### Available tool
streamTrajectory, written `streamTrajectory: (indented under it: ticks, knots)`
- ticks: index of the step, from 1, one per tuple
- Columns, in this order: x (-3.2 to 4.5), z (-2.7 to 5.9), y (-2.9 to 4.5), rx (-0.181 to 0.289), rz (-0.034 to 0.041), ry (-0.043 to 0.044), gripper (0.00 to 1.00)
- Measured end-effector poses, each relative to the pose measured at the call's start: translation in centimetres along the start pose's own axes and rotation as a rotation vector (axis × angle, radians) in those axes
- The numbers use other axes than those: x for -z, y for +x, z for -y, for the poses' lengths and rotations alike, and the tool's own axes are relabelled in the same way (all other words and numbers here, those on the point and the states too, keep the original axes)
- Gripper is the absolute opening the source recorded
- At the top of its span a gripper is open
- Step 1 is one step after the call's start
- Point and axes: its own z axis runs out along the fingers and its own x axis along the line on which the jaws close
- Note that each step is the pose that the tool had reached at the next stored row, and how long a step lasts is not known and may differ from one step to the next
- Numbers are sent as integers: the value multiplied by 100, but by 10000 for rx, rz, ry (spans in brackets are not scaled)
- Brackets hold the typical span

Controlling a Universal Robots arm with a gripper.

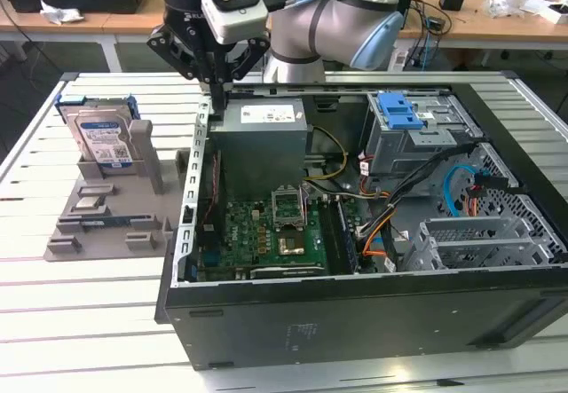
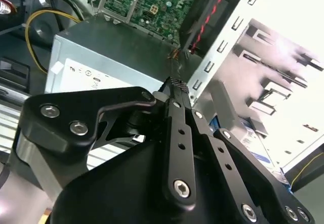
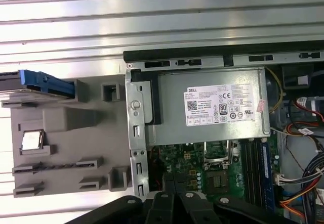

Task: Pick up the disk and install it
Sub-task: 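Reach for the disk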

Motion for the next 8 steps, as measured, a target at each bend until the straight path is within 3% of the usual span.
streamTrajectory:
  ticks: [8]
  knots:
    - [6,17,228,2,0,0,11]
